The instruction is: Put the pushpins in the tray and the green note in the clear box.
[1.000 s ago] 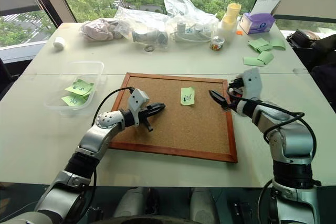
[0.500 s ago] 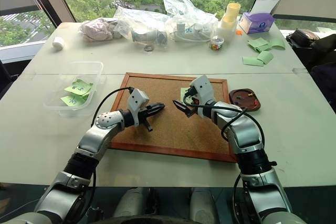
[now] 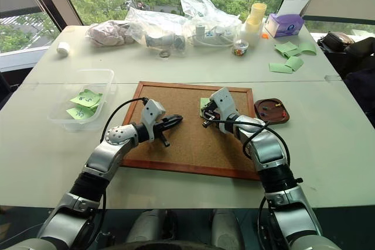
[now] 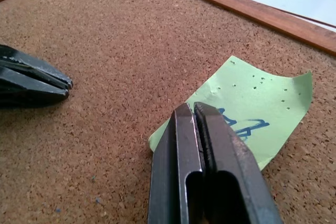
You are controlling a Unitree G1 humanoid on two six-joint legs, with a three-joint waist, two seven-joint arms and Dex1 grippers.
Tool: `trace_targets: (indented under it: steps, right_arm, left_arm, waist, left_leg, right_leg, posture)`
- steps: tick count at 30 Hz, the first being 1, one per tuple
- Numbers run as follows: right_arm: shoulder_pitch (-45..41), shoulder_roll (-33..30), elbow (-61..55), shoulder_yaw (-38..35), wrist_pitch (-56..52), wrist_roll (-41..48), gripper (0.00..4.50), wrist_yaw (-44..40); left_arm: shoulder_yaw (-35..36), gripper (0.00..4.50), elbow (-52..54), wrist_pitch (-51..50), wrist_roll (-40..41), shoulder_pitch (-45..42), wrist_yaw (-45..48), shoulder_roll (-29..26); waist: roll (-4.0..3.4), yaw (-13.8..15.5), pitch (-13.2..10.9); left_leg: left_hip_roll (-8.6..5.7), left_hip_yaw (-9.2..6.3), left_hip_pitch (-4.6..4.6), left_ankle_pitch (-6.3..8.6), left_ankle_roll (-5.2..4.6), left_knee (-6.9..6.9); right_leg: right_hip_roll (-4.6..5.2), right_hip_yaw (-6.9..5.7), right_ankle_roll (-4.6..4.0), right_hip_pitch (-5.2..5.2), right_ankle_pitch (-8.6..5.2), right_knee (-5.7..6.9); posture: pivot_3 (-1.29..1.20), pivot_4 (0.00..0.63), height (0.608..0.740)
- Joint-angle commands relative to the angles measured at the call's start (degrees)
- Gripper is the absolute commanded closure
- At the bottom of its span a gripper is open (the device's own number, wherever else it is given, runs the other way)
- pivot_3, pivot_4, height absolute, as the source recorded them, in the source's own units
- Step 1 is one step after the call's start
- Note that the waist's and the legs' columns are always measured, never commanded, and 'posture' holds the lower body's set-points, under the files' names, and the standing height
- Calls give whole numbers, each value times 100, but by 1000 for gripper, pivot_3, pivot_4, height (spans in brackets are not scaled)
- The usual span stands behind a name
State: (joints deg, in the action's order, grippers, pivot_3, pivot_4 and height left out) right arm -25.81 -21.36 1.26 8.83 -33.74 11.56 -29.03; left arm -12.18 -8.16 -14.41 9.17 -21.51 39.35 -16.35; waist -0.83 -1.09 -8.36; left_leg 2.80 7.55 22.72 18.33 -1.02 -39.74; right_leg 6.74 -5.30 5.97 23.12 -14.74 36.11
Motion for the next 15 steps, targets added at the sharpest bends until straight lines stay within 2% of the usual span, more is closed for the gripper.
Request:
trace_targets:
  steps: [1,9,15]
  right_arm:
    - [-21,-51,-479,-210,-57,5,4444,61]
    - [13,-442,-1880,-786,-925,624,4444,-182]
    - [222,-813,-2548,-751,-1242,895,4444,-478]
  left_arm:
    - [-99,4500,-322,-220,-182,211,-10,-75]
    - [-78,4500,-382,-257,-144,192,27,-77]
    - [509,4500,-196,-1008,624,-214,161,46]
  waist:
    - [0,8,0]
    - [1,28,-1]
    - [6,15,-2]
  left_leg:
    - [0,0,0,0,1,0]
    - [-1,0,23,-8,15,1]
    - [0,-3,17,6,-11,6]
  right_leg:
    - [0,0,0,1,0,0]
    - [2,0,0,23,0,-1]
    - [1,-1,0,20,0,-3]
  posture:
    - [0,150,740]
    - [0,150,740]
    - [0,150,740]
